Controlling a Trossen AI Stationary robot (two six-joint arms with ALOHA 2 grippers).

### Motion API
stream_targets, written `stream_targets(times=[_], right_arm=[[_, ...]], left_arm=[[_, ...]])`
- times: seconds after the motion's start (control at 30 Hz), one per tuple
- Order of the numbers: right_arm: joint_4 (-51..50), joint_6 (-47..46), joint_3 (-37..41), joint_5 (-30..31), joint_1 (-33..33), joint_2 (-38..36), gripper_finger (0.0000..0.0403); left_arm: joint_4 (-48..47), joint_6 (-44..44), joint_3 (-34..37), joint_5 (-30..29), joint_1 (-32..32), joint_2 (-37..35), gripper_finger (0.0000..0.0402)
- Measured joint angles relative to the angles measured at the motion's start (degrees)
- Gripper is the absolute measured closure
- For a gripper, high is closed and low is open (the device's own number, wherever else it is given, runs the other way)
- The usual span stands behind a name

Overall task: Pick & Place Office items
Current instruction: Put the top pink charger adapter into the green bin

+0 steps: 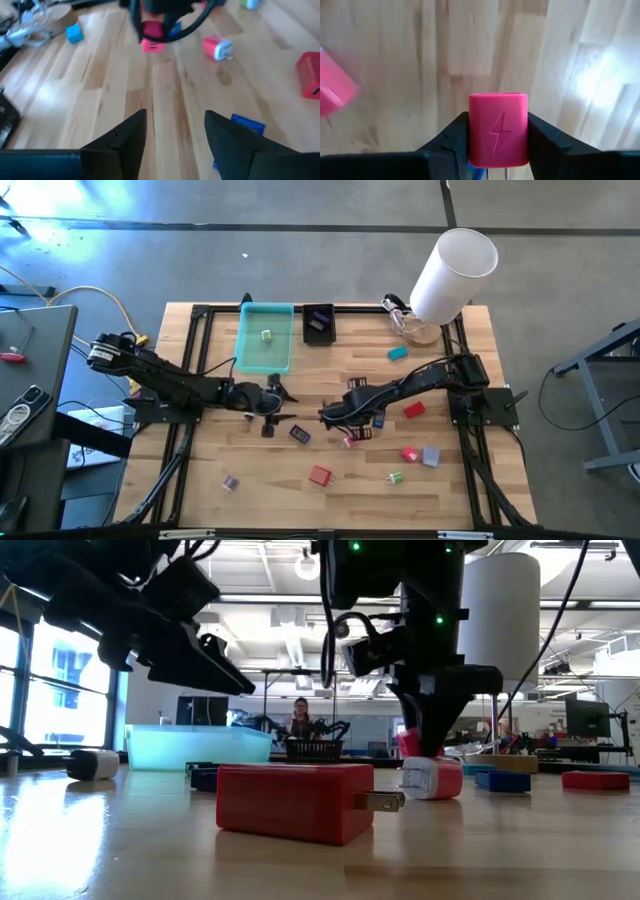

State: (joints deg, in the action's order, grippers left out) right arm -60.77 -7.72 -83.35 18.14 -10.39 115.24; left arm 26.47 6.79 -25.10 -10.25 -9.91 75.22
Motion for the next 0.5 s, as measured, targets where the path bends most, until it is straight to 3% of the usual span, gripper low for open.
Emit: stream_targets(times=[0.33, 0.5], right_arm=[[-6.13, -1.73, 0.00, 0.31, 0.92, -0.91, 0.0266], [-12.26, -5.35, -0.04, 0.95, 1.07, -4.39, 0.0266]], left_arm=[[1.67, 0.94, 0.00, 2.18, -0.11, -0.02, 0.0089], [2.07, -1.08, 0.00, 2.15, -0.11, -0.02, 0.0067]])
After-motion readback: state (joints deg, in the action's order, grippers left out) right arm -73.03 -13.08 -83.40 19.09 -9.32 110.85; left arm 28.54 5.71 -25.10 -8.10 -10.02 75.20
